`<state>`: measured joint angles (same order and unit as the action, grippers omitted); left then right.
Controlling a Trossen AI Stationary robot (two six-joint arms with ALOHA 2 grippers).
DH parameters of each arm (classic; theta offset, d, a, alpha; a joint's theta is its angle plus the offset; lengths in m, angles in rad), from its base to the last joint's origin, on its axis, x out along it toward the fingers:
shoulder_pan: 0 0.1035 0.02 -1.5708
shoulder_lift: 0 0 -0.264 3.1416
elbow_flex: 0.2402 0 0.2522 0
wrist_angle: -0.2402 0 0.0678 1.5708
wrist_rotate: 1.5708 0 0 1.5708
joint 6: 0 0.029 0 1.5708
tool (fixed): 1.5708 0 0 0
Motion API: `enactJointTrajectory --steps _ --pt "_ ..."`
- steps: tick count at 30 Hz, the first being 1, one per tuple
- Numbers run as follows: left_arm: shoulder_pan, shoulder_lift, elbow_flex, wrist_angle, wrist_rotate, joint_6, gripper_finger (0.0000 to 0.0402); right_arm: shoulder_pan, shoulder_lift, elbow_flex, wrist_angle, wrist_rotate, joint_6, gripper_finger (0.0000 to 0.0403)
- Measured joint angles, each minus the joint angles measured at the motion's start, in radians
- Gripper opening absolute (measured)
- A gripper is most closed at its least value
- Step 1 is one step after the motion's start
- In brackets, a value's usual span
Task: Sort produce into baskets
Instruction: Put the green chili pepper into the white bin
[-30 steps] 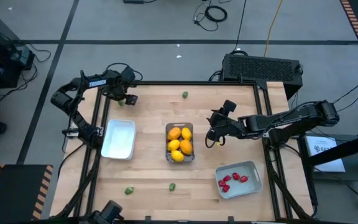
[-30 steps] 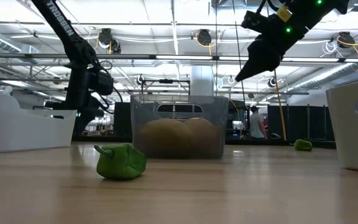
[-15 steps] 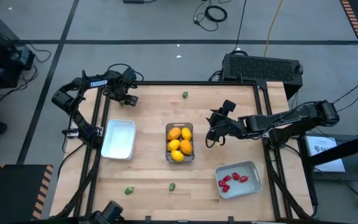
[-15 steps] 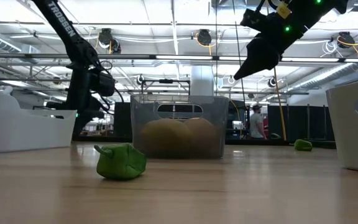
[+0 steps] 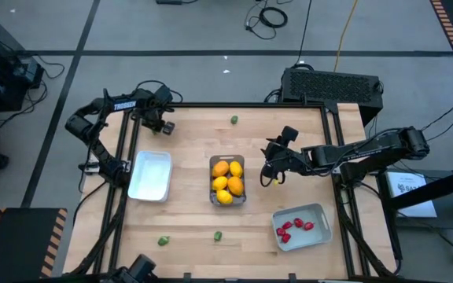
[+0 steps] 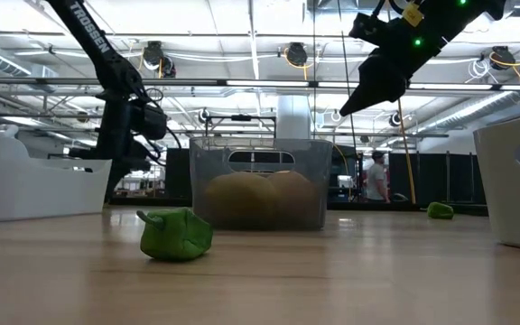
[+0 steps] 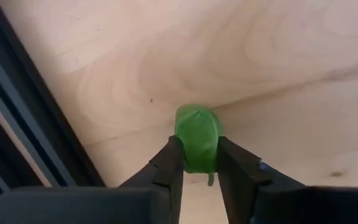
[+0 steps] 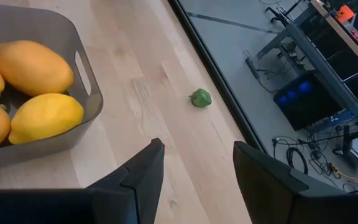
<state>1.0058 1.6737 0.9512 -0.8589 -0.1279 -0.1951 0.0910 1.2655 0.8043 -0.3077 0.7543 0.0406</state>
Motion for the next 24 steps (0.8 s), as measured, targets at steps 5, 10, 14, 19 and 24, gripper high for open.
enactJointTrajectory --steps 5,10,14,19,24 --pt "-0.013 -0.019 0.000 -0.055 0.065 0.044 0.0080 0.000 0.000 0.000 0.000 0.000 -0.001 0.0183" --pt "-0.044 -0.092 0.029 -0.149 0.161 0.046 0.0087 0.000 0.000 0.000 0.000 0.000 -0.002 0.0183" --pt "-0.085 -0.188 0.072 -0.222 0.207 0.046 0.0088 0.000 0.000 0.000 0.002 0.000 -0.005 0.0183" --pt "-0.166 -0.342 0.102 -0.287 0.225 0.018 0.0088 0.000 0.000 0.000 0.006 0.000 -0.005 0.0183" --pt "-0.316 -0.497 0.102 -0.359 0.319 -0.112 0.0088 0.000 0.000 0.000 0.006 0.001 -0.005 0.0183"
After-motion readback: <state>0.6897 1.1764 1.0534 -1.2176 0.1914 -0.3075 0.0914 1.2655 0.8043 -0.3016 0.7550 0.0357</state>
